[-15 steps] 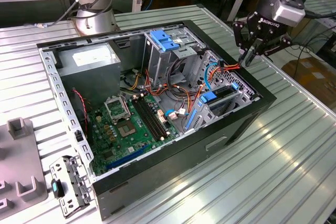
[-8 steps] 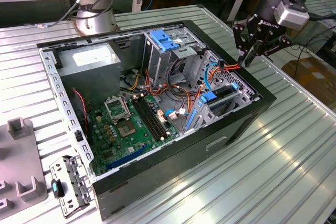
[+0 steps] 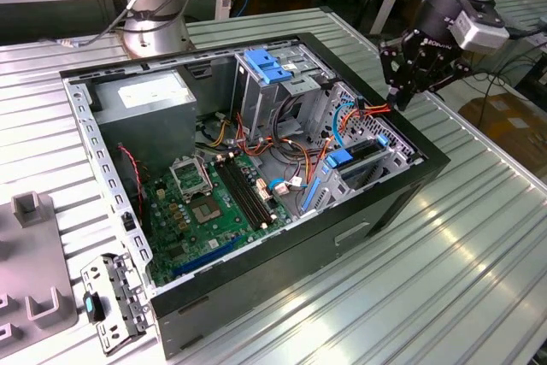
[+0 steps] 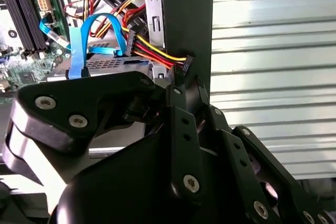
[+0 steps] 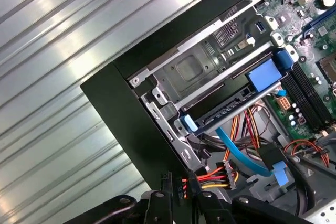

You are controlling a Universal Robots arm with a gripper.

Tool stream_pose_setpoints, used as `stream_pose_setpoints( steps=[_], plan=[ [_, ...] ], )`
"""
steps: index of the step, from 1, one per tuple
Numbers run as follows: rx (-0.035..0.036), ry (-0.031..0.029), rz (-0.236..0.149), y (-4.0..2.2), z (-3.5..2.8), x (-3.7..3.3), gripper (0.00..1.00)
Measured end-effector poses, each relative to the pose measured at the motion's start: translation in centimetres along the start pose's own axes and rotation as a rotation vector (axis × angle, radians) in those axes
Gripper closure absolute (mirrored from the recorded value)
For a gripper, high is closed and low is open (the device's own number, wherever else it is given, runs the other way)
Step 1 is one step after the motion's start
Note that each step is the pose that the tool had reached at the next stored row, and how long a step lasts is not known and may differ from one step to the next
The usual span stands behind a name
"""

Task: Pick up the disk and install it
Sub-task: 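Insert the first disk wire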

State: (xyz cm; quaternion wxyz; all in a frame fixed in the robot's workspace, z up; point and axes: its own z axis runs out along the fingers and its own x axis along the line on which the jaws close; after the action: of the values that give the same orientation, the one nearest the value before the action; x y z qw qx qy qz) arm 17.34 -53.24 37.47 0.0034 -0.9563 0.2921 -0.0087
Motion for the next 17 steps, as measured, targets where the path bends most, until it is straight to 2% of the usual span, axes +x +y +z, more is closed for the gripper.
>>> stream_pose_setpoints(
  steps=[6, 11, 13, 14, 17],
  plan=[
    [0.0008, -0.0006, -0.049, -0.29, 0.42, -0.02, 0.75],
    [0.0012, -0.0005, -0.071, -0.32, 0.79, 0.01, 0.75],
    [0.001, -0.0003, -0.075, -0.33, 0.82, 0.03, 0.76],
    [0.0013, -0.0005, -0.075, -0.33, 0.83, 0.03, 0.83],
    [0.0018, -0.0009, -0.077, -0.33, 0.55, 0.03, 0.84]
  ],
)
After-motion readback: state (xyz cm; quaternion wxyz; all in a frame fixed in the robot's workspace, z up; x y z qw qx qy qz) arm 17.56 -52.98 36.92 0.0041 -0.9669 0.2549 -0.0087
